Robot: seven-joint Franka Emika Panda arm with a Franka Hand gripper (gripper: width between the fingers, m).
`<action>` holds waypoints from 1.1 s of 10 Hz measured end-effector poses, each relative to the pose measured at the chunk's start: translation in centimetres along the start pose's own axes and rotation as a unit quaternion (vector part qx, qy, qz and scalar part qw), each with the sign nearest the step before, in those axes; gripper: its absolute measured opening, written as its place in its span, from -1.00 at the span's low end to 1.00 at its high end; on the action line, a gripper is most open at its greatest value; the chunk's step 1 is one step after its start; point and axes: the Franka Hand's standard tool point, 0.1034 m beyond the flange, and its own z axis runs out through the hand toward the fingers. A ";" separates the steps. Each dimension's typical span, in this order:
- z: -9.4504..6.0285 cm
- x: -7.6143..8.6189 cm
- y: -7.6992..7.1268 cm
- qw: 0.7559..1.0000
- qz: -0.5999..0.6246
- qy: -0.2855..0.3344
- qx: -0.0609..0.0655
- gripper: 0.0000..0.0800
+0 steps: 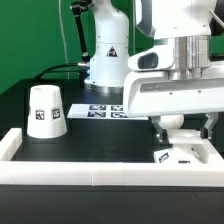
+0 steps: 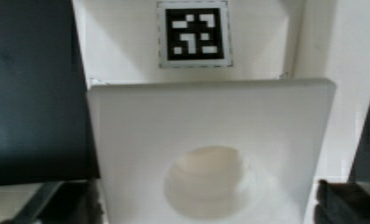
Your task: Assemble lamp
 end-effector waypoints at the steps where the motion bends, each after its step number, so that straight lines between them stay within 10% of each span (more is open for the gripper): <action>1: -0.1 0.0 0.1 1.000 0.000 0.000 0.000 0.70; 5: -4.0 -5.3 0.4 1.000 -0.005 -0.014 -0.007 0.75; 9: -4.0 -11.7 -0.1 1.000 -0.009 -0.018 -0.011 0.75; 11: -4.1 -11.2 -0.1 1.000 -0.010 -0.016 -0.010 0.75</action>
Offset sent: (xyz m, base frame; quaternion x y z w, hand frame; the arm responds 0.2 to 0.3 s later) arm -0.0568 -0.0005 0.0245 0.0017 -0.0273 0.0428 0.9987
